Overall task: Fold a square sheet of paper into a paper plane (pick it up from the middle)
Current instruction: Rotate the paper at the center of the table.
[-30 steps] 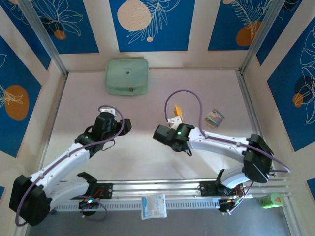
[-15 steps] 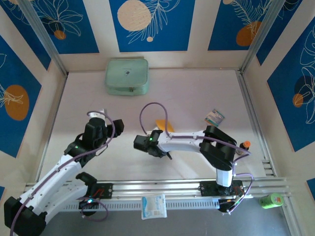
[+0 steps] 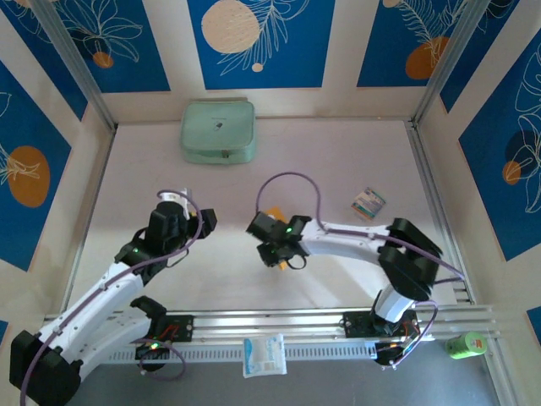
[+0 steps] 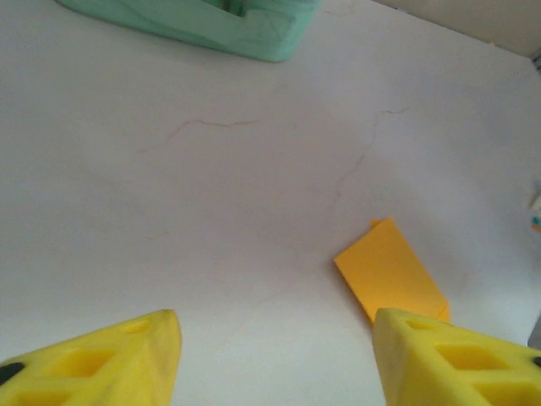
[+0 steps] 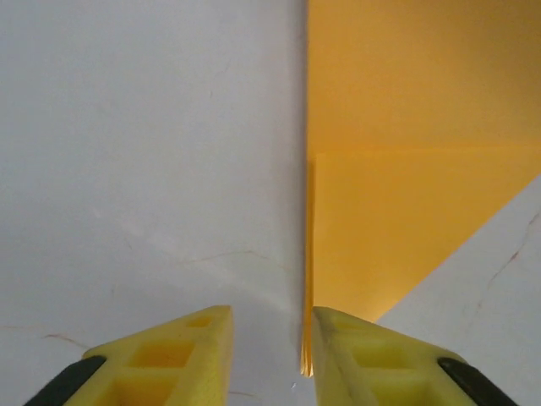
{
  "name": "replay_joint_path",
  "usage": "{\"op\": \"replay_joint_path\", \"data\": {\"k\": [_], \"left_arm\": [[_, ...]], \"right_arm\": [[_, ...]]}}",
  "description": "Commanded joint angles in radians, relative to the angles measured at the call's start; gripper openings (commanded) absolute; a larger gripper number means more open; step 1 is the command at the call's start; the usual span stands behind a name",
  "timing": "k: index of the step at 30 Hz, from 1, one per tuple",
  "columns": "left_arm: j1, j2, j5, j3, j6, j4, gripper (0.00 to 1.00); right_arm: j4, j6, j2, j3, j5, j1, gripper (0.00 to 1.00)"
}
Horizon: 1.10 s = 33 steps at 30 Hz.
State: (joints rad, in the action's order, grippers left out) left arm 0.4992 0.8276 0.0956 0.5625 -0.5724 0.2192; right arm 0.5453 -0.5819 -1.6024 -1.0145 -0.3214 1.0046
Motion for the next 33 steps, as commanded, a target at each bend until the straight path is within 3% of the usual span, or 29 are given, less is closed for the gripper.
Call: {"op": "replay_joint_path", "data": {"k": [1, 4, 10, 22, 25, 33], "left_arm": [[-0.01, 0.033, -0.113, -0.012, -0.009, -0.069, 0.55], [-0.01, 0.081, -0.184, -0.01, -0.029, -0.103, 0.47], [-0.01, 0.157, -0.278, -0.01, -0.061, -0.161, 0.37], [-0.01, 0.227, -0.327, -0.007, -0.092, -0.195, 0.35], [-0.01, 0.244, -0.337, -0.009, -0.109, -0.209, 0.35], [-0.01, 0.332, -0.399, 0.0, -0.164, -0.268, 0.34]], "right_arm": [[-0.212, -0.059, 0.05, 0.101, 0.282, -0.126, 0.21], [-0.317, -0.093, 0.054, 0.16, 0.396, -0.218, 0.15], [-0.373, -0.117, -0.013, 0.169, 0.475, -0.299, 0.09], [-0.401, -0.344, -0.104, 0.224, 0.417, -0.313, 0.1], [-0.394, -0.451, -0.1, 0.237, 0.386, -0.303, 0.1], [-0.52, -0.96, -0.051, 0.355, 0.234, -0.206, 0.1]]}}
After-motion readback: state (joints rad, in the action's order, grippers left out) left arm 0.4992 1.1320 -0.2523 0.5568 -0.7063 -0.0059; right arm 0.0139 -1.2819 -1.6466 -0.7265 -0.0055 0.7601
